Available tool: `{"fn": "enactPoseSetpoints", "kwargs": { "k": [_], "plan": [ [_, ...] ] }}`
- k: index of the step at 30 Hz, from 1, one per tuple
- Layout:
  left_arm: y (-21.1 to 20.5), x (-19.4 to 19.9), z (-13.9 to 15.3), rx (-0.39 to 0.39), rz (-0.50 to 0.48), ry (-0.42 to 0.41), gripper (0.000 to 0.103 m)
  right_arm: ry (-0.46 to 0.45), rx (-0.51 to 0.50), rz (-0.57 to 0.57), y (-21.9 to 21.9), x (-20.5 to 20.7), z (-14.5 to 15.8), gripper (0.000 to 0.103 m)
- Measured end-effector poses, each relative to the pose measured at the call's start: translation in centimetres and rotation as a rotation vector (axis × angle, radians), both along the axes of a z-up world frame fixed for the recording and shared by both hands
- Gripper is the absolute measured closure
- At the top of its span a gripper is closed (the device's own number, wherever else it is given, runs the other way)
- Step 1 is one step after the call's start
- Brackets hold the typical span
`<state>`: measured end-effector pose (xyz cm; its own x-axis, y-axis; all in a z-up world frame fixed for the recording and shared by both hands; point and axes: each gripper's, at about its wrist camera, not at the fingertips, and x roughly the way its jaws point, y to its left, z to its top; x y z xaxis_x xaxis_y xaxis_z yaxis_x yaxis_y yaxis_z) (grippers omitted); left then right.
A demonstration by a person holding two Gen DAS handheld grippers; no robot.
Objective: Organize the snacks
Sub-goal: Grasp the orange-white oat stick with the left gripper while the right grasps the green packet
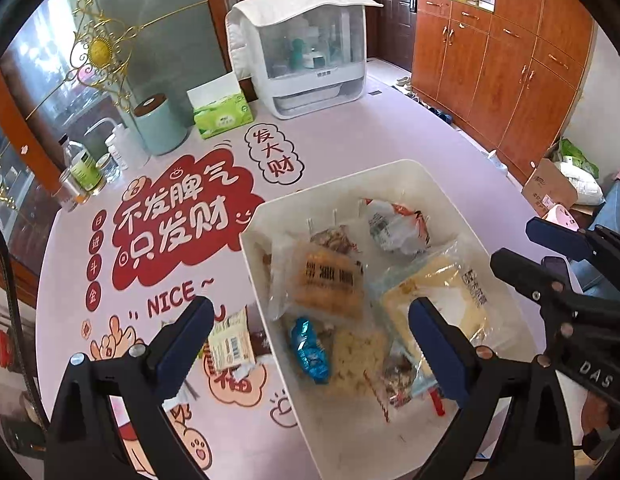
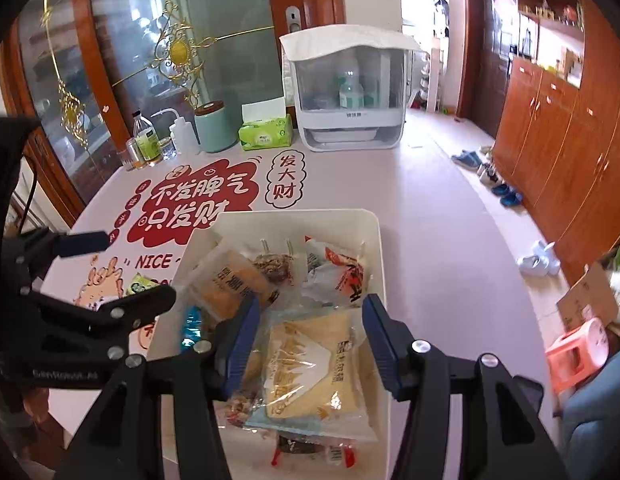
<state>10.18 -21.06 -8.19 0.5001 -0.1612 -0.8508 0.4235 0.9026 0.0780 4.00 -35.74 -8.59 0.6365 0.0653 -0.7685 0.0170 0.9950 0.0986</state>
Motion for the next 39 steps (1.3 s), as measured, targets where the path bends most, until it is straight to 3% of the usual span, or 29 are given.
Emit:
{"fn": "enactPoseSetpoints", "kwargs": {
  "k": [24, 33, 39],
  "plan": [
    [7.8, -3.8, 1.0, 0.001, 0.061, -0.008, 0.005, 0.041, 0.029, 0.040, 5.9, -2.1, -0.4, 0.049],
    [14.1, -3.2, 0.6, 0.003, 0.075, 0.008, 0.005, 0.057, 0.040, 0.055, 11.6, -1.6, -0.3, 0.049],
    [19.6, -2.2, -1.8, 0.052, 0.047, 0.046, 0.005, 0.048, 0.040, 0.069, 15.9, -1.2, 0.0, 0.049]
  ]
}}
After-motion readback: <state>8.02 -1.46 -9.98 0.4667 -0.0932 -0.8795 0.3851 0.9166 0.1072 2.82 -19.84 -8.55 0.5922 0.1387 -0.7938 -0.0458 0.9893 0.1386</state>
